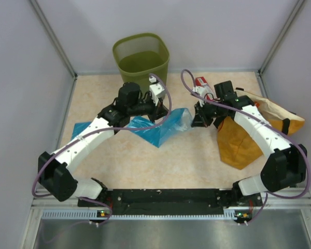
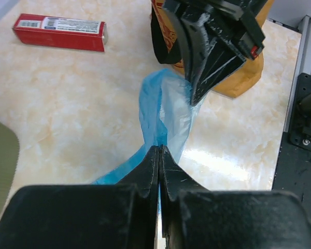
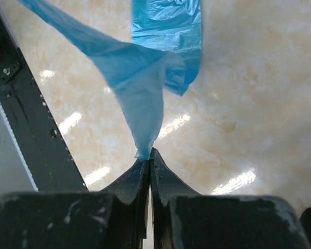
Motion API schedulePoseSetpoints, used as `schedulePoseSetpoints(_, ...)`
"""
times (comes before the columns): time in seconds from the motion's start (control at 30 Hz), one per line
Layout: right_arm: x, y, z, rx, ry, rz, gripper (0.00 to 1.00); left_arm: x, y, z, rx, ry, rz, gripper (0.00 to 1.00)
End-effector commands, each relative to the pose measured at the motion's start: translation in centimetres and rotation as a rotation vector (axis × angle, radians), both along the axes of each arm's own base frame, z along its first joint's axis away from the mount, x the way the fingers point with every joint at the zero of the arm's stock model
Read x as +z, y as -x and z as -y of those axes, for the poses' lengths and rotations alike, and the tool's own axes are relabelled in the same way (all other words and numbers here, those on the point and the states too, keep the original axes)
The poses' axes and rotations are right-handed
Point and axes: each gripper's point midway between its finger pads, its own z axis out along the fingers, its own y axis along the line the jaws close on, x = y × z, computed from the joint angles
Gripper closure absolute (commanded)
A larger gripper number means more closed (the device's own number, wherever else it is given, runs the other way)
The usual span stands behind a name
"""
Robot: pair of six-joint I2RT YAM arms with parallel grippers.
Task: Put the trash bags into the trash bin
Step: Unfold the trash bag at the center of the board.
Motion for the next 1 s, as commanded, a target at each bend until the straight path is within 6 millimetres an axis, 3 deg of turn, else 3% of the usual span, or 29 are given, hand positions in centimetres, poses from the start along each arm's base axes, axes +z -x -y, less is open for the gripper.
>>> schedulePoseSetpoints(0.0, 1.2, 0.0, 1.6, 0.0, 0.046, 0.115, 1.0, 1.1, 0.6, -1.4, -0.034, -0.002, 0.072, 1.0)
schedulePoseSetpoints(0.4, 3.5, -1.8, 5.7, -0.064, 0.198, 0.239, 1.0, 0.9, -0.9, -4.7, 0.046, -0.102, 0.151, 1.0)
schedulePoseSetpoints(0.9, 4.3, -1.4, 7.0, -0.084, 0.257, 0.289, 1.0, -1.8, 1.5, -4.4, -0.071, -0.114, 0.082, 1.0)
schedulePoseSetpoints(0.97, 4.2, -1.3, 7.2, -0.087, 0.265, 0.29, 1.0, -2.0, 1.9, -4.3, -0.09, -0.112, 0.077, 0.96)
